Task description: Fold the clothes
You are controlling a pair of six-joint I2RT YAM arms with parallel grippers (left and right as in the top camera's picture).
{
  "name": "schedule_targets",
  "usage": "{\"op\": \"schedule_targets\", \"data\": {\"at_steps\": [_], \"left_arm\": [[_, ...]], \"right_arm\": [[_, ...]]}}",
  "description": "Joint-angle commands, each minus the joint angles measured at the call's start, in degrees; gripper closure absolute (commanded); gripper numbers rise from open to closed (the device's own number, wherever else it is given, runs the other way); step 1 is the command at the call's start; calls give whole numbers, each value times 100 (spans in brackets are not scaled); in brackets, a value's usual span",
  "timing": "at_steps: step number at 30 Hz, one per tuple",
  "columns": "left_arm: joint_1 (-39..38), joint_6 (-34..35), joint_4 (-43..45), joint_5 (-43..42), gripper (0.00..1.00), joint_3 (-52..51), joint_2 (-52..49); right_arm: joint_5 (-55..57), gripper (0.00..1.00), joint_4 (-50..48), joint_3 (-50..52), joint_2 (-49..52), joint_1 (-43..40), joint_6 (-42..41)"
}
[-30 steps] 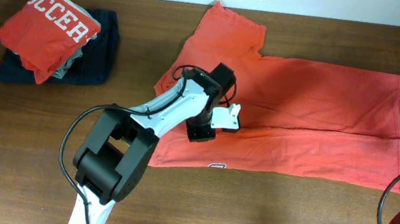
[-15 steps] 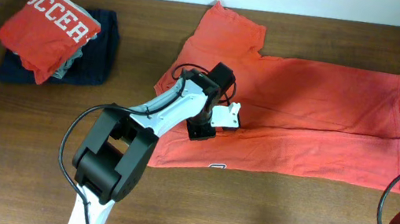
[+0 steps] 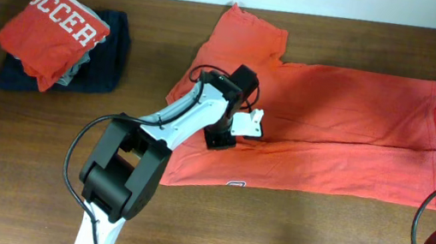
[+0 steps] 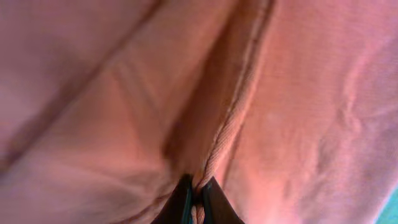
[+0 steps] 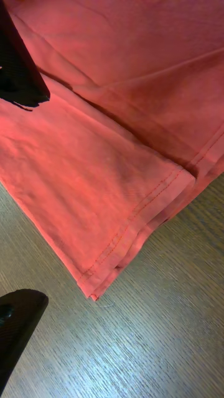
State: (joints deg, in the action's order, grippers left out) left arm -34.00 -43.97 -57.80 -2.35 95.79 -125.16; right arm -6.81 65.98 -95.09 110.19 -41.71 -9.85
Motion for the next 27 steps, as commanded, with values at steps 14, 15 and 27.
{"op": "schedule_targets", "data": {"at_steps": [14, 15, 27], "left_arm": [[-70, -74, 907, 933, 90, 280, -61], [-79, -74, 955, 994, 90, 291, -61], [-116, -76, 1932, 1029, 90, 295, -61]], "right_arm": [[-28, 1, 4, -81, -22, -31, 39], [-28, 1, 4, -81, -22, -31, 39], [-28, 1, 4, -81, -22, -31, 39]]}}
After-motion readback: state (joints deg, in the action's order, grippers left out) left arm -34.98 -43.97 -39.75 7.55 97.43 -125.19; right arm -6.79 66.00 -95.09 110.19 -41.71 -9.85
